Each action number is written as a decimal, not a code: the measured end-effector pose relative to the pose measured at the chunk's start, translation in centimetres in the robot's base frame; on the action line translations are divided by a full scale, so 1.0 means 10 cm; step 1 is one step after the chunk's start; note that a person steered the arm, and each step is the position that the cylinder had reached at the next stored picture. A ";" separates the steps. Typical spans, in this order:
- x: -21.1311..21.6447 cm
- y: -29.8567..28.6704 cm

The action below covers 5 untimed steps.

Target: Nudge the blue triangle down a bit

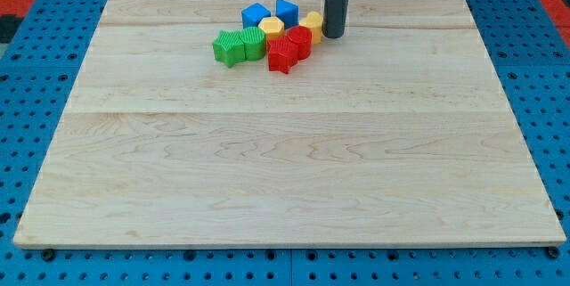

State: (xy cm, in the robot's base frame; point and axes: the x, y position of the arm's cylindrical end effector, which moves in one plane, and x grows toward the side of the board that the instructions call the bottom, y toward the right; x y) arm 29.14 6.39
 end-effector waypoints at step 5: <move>-0.53 0.23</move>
State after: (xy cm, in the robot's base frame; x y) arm 23.84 8.71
